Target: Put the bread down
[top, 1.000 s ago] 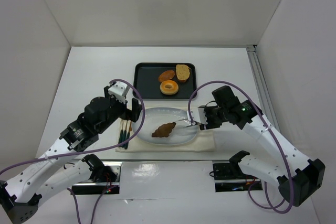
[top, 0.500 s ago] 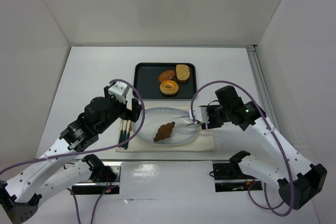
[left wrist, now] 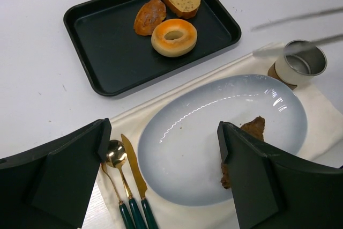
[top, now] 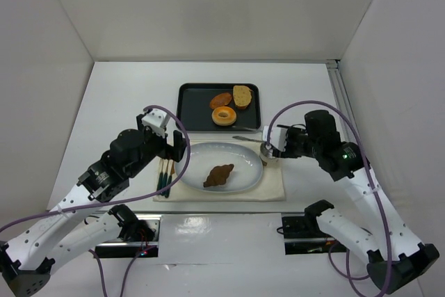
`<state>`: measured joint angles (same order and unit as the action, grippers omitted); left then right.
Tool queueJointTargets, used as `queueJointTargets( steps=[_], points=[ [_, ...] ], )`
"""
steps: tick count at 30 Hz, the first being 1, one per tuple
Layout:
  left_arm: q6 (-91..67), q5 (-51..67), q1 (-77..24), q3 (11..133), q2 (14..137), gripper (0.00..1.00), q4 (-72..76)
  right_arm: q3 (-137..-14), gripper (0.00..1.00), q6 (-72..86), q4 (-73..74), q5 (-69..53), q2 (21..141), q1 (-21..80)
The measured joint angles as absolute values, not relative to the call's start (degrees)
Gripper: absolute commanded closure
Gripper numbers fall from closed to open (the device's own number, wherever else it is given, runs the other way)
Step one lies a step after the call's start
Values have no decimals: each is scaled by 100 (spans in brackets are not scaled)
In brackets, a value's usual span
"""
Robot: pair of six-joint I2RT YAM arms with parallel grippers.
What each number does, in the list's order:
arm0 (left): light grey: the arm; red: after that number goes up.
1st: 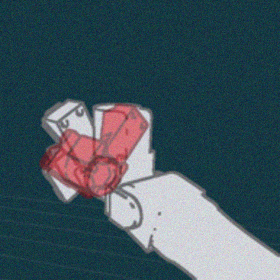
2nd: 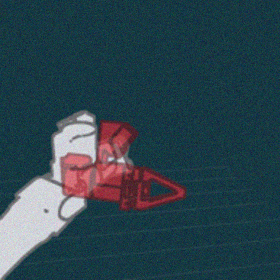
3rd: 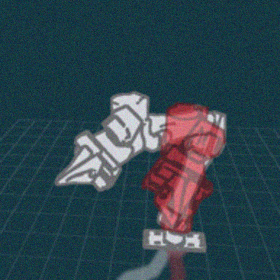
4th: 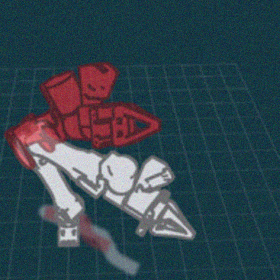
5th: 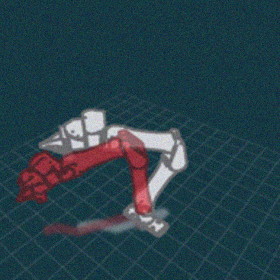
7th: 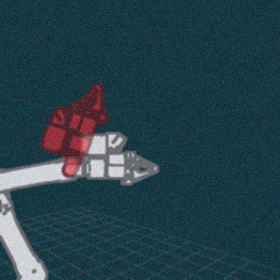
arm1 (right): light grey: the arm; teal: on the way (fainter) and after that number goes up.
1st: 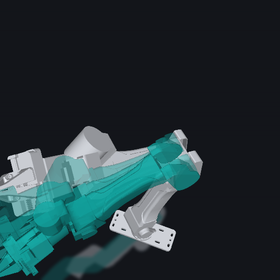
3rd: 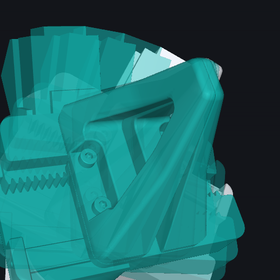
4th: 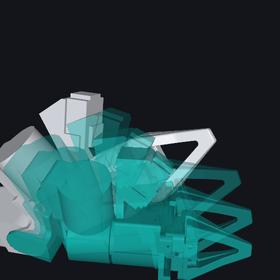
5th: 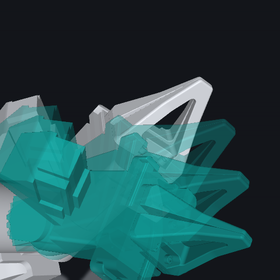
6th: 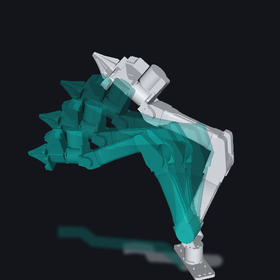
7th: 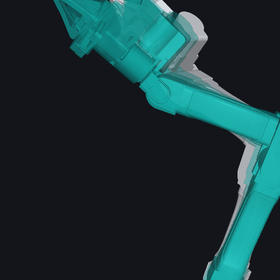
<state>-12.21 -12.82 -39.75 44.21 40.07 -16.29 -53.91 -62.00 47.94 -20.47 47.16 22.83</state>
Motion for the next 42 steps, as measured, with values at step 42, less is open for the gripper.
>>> queueJointTargets(
  steps=[42],
  points=[
    [-1225, -1061, -3966, 4368, 3800, 0, -1616, -5107, 38, -1994, 1037, -1046, 9229, -1286]
  ],
)
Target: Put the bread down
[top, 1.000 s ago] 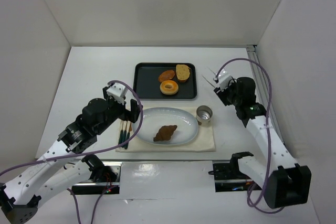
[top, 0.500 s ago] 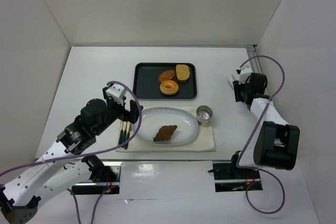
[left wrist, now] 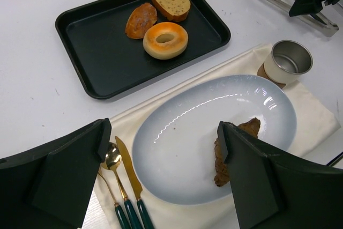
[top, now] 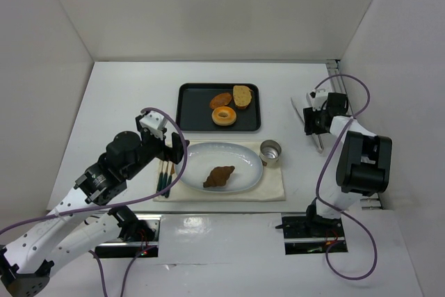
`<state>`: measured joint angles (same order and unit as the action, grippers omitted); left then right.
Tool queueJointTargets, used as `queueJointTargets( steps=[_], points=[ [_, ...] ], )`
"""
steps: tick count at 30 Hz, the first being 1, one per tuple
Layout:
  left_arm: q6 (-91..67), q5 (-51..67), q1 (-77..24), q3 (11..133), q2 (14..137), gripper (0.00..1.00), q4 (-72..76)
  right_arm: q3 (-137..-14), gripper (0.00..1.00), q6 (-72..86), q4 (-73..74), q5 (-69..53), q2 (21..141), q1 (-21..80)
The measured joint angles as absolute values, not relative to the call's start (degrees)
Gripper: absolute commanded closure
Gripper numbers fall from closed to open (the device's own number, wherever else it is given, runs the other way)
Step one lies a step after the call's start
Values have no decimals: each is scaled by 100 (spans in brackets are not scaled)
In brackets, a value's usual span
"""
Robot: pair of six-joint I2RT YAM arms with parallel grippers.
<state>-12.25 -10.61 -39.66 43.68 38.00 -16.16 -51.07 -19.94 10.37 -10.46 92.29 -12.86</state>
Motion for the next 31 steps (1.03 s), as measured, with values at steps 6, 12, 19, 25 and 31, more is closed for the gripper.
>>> queueJointTargets(
  steps=[6, 12, 19, 25, 31],
  points=[
    [-1225, -1063, -3966, 4368, 3800, 0, -1614, -5162, 25, -2001, 1354, -1219, 9391, -1350],
    [-1225, -1066, -3966, 4368, 3800, 0, -1594, -5210, 5, -2027, 1566, -1446, 9435, -1632],
    [-1225, -1092, -3966, 4368, 3795, 0, -1584, -5192, 0, -2084, 1942, -1656, 8298, -2005],
    [-1225, -1149, -3966, 4340, 3736, 0, -1575, -5210, 0, -1927, 2246, -2086, 6530, -2088],
    [-1223, -1173, -3966, 4283, 3778, 0, -1575, -4928, 0, -1048, 2143, -2220, 5778, -2088]
  ],
)
